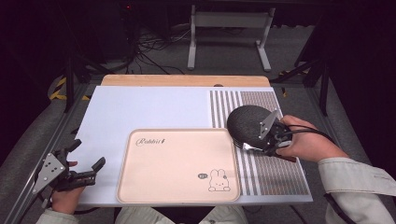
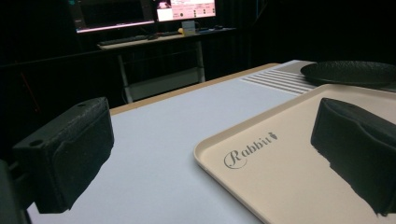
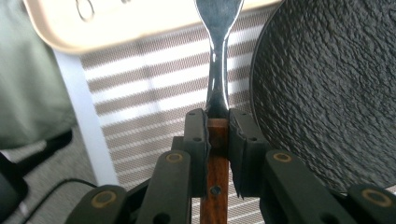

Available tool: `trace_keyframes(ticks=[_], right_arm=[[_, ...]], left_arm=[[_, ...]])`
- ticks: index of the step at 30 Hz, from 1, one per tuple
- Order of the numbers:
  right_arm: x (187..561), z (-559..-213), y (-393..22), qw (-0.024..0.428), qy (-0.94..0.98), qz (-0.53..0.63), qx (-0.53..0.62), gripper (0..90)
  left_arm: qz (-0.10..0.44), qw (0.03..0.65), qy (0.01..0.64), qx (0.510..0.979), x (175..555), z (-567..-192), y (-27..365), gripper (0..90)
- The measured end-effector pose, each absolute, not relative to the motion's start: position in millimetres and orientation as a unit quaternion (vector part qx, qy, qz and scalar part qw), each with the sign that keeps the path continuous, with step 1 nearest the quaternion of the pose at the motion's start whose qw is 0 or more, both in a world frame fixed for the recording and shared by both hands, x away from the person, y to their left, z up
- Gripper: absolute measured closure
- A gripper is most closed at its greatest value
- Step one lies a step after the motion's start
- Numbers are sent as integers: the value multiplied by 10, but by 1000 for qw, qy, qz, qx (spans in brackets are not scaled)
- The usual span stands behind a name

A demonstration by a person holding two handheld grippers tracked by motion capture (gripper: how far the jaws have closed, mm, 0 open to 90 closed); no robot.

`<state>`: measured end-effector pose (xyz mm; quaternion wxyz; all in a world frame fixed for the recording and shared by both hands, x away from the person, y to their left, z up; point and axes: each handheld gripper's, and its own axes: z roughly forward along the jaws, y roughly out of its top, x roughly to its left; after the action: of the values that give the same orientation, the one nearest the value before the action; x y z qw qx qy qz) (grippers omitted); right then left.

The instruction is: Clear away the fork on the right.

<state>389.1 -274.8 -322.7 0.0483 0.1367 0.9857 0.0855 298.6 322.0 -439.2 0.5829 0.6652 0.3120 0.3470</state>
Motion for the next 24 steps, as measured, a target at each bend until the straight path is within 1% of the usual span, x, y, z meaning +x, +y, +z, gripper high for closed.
trace_keyframes(ticks=[3, 7, 11, 24], right_arm=[[3887, -3180, -2707, 44, 982, 96, 153, 789], [3846, -3092, -2584, 63, 978, 107, 167, 789], [3822, -3060, -2456, 66, 974, 111, 187, 789], [3800, -2999, -2077, 61, 956, 148, 247, 790]], left_arm=[[347, 583, 311, 665, 2988, -4392, 3219, 1], [347, 582, 311, 666, 2991, -4393, 3215, 1], [347, 583, 309, 667, 2988, -4390, 3216, 1], [347, 583, 307, 667, 2990, -4388, 3219, 1]])
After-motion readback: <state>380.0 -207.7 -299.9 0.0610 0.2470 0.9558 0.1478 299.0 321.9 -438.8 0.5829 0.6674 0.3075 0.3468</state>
